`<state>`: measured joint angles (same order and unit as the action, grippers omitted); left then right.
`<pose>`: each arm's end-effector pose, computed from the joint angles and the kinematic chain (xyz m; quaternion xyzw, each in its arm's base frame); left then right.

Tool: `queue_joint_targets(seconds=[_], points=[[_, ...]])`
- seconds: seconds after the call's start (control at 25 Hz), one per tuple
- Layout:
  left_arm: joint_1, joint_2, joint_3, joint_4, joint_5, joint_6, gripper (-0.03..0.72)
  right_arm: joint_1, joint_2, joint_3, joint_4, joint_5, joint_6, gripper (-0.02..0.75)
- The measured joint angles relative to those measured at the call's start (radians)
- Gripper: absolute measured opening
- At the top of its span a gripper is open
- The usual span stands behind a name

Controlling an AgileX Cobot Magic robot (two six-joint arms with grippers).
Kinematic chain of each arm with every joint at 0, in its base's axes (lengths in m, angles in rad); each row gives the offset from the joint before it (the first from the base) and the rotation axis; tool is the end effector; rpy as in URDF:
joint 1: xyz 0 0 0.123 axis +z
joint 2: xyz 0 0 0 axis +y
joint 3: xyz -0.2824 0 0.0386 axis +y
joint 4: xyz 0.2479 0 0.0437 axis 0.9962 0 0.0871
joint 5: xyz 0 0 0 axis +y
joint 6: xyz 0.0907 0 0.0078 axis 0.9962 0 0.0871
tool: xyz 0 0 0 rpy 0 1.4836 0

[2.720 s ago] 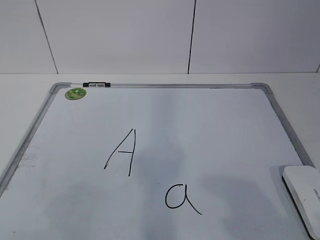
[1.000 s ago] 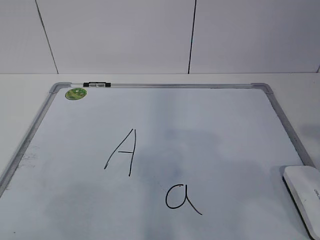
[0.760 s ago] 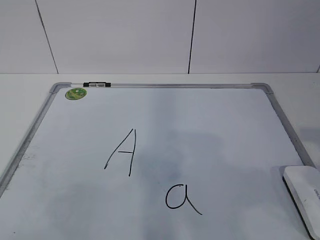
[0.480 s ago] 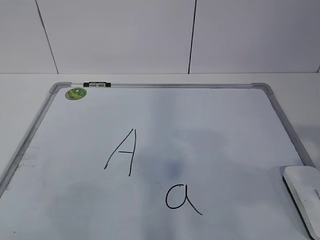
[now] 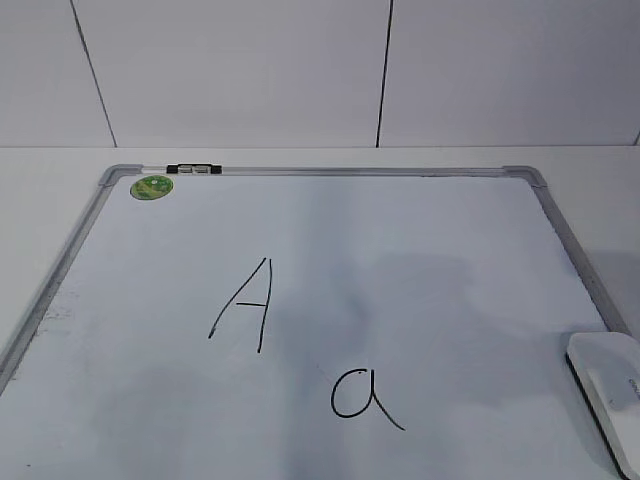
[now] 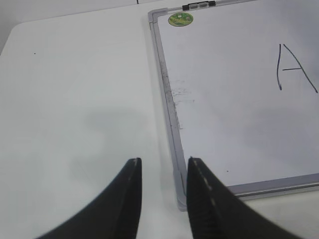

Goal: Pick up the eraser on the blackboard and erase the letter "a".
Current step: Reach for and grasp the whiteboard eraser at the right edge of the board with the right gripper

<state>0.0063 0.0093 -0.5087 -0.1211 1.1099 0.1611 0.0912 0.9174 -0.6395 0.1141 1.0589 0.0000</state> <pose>-0.0068 -0.0099 0.2762 0.0706 0.8615 -0.0184 0.5025 0.1367 0.0216 0.2588 -0.0253 0.9854 0.0608 0.1570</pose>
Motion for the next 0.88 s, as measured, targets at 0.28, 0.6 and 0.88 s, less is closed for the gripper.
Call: queue_joint_targets(seconds=[0.28, 0.6, 0.88], points=[[0.0, 0.0, 0.0, 0.0, 0.0, 0.0, 0.235, 0.008, 0.153, 0.0, -0.017, -0.061, 0.0, 0.675], [0.0, 0.0, 0.0, 0.0, 0.0, 0.0, 0.235, 0.008, 0.295, -0.006, -0.028, -0.133, 0.0, 0.675], [0.0, 0.0, 0.0, 0.0, 0.0, 0.0, 0.235, 0.008, 0.366, -0.01, -0.041, -0.193, 0.007, 0.675]])
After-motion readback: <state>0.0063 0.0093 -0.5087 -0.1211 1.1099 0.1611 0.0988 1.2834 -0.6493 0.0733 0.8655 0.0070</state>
